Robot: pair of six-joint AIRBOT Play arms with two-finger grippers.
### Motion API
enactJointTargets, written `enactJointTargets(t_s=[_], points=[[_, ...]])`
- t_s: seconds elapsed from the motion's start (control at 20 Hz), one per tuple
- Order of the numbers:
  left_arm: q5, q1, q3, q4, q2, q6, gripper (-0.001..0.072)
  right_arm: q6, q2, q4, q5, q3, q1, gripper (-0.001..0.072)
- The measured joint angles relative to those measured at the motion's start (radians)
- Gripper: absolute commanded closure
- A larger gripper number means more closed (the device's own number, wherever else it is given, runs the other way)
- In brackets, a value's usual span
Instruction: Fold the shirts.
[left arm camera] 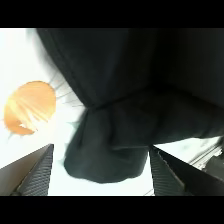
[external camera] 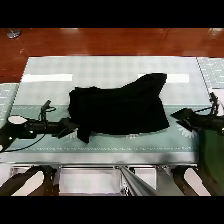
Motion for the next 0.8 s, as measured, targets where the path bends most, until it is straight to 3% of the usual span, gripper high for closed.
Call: enactJointTargets(t_s=[0.2,0.25,0.3,0.55,0.8], points=[[0.147,-0.188,-0.029,-0.116,-0.004,0.051,0.0019,0.015,0.014,0.003,0.0,-0.042,0.049,0.0093],[0.188,-0.235,-0.029,-0.14,-0.008,0.058,0.0281,0.028,0.015,-0.01,0.0,-0.045,0.06,0.0093],[0.232,-0.277,-0.026,-0.148,-0.015,0.063,0.0662,0.046,0.016,-0.031,0.0,-0.048,0.072,0.0093],[0.253,-0.364,0.03,-0.183,-0.03,0.077,0.0674,0.159,0.017,-0.183,0.003,-0.055,0.136,0.0094],[0.222,-0.381,0.079,-0.193,-0.032,0.081,0.0674,0.218,-0.061,-0.2,-0.079,-0.045,0.235,0.0093]])
